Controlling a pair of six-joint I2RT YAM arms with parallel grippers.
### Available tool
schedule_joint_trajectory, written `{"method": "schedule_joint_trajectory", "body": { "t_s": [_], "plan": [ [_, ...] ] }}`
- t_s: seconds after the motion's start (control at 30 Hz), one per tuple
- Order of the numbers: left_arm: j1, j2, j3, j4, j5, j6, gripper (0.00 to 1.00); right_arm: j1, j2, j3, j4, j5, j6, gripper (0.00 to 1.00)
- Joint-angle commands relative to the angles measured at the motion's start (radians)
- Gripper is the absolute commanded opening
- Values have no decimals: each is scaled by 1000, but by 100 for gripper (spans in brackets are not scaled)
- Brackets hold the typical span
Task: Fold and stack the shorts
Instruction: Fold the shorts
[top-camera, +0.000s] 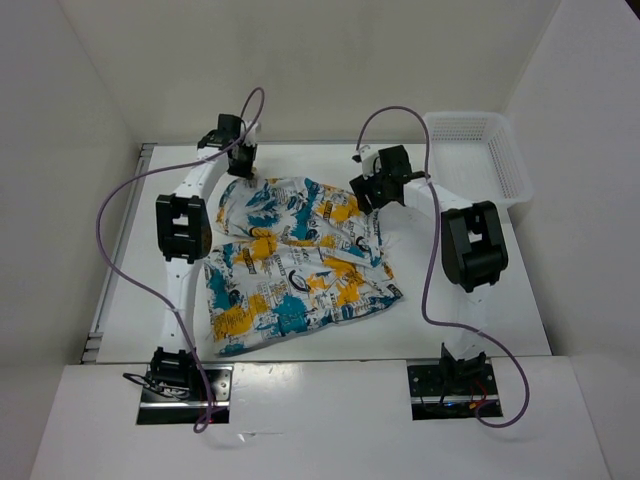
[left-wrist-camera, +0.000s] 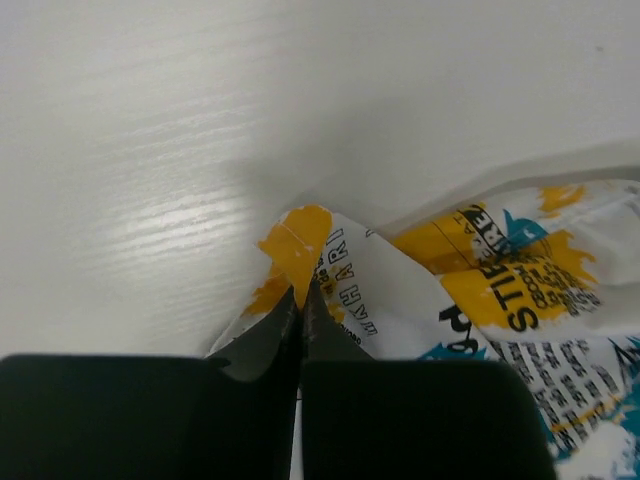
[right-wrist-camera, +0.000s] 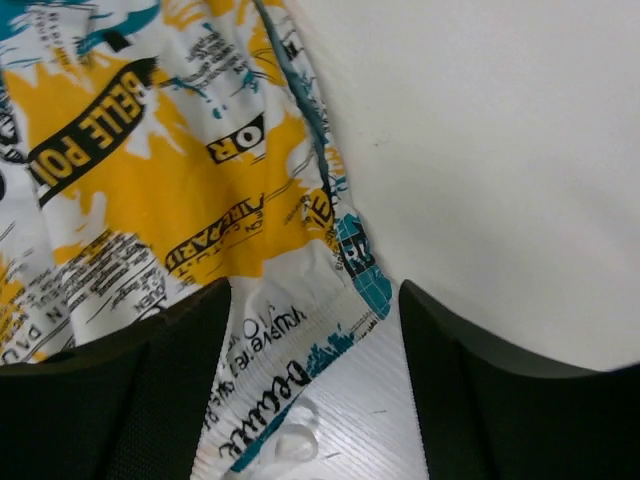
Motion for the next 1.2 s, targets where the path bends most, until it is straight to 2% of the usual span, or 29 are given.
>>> {"method": "schedule_joint_trajectory", "body": {
  "t_s": [0.0,0.03,0.1,0.17,0.33,0.43,0.47,0.5,0.53,0.67,0.73,0.87,0.97,1.0,1.03,1.1,1.13,1.17],
  "plan": [
    [-2,-175,-24,-2,42,3,0,10,-55,-43,-5,-70,14,75],
    [-2,-186,-34,-2,42,3,0,10,-35,-43,10,-35,24,84],
    [-13,-204,-70,9,7,3,0,10,7,-54,73,58,18,84],
    [-35,-218,-84,9,-13,3,0,10,70,-28,118,181,-5,79],
    [-36,-279,-104,9,-13,3,0,10,122,35,61,110,-50,70],
    [-36,-302,-127,9,-24,3,0,20,122,22,51,79,-50,48],
    [-45,-302,-127,9,-33,3,0,20,122,9,51,79,-50,37],
    [-45,-302,-136,18,-53,3,0,20,122,9,60,97,-41,15],
    [-45,-302,-137,18,-64,3,0,20,113,18,75,128,-27,0],
    [-45,-302,-60,18,-120,3,0,20,69,110,126,233,11,0],
    [-36,-292,65,9,-145,3,0,20,41,153,147,281,1,0],
    [-23,-284,222,-141,-82,3,0,20,-59,141,159,317,-60,0],
    [-23,-405,91,-162,-36,3,0,20,-164,69,111,263,-125,0],
    [-23,-448,-83,-148,-36,3,0,20,-218,20,88,195,-145,0],
    [-48,-550,-188,-127,-36,3,0,20,-243,-4,60,157,-168,0],
    [-74,-661,-407,-35,-59,3,0,20,-310,-96,9,125,-211,0],
    [-98,-745,-572,-16,-70,3,0,29,-333,-129,9,125,-226,0],
    [-109,-776,-624,-16,-88,3,0,29,-356,-156,9,125,-241,0]
  ]
}}
